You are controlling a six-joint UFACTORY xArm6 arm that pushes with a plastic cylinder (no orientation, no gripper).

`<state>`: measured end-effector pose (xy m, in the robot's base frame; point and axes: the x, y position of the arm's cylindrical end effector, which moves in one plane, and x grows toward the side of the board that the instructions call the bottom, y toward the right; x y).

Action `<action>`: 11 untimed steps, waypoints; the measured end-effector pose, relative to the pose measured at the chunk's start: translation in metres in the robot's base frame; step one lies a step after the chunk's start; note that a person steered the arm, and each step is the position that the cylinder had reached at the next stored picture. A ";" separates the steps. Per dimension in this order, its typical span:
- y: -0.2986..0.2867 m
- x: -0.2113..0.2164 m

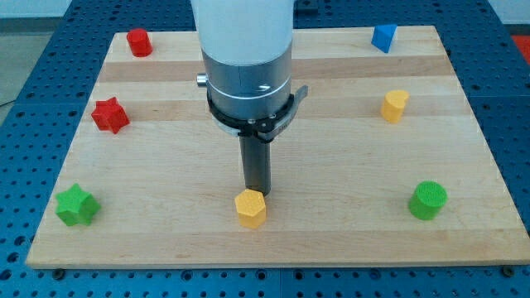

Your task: Slide the yellow hexagon towards bottom right

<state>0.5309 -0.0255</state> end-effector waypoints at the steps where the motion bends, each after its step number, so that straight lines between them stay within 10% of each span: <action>1: 0.000 -0.006; 4: -0.140 0.028; 11: 0.108 -0.002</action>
<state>0.5291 0.0829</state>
